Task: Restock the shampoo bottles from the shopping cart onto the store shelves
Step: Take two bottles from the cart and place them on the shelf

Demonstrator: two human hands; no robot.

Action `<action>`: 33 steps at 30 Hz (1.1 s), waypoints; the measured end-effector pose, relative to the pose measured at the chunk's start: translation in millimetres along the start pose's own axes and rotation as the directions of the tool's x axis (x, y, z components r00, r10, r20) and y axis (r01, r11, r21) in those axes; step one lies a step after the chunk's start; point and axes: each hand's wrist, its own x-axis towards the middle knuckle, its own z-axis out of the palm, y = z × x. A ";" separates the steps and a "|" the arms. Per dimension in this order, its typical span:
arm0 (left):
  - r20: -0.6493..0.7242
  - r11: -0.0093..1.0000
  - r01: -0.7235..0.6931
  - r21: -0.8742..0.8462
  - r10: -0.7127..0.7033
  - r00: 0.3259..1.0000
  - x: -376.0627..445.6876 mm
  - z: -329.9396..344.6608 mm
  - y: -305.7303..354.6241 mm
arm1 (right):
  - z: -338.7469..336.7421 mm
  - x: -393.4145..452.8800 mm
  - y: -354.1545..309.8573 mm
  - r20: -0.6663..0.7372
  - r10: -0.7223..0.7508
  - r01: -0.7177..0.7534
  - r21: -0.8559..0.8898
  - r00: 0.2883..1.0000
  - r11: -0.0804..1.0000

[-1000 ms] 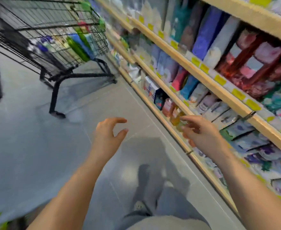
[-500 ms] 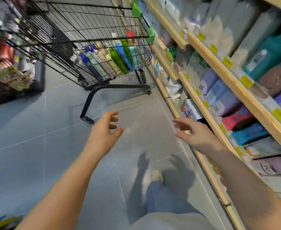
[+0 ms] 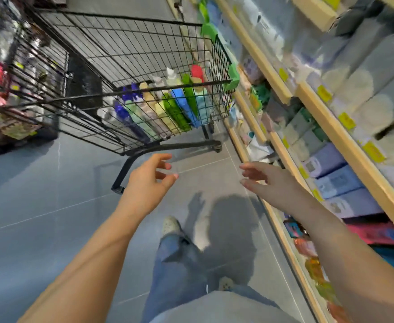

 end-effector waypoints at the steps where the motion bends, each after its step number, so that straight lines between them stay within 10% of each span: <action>1: 0.005 1.000 -0.019 0.006 0.018 1.000 18.5 -5.5 -0.3 | 0.6 14.2 -6.3 -0.002 0.002 -0.002 -0.008 1.000 1.000; 18: 0.167 0.969 -0.239 0.059 0.227 0.960 285.8 -99.5 11.8 | -10.2 235.0 -110.2 -0.138 0.048 -0.050 -0.011 0.989 0.999; 33: 0.391 0.841 -0.354 0.408 0.190 0.901 468.0 -49.3 32.1 | -57.5 430.9 -92.8 0.107 0.144 -0.132 -0.112 0.984 0.985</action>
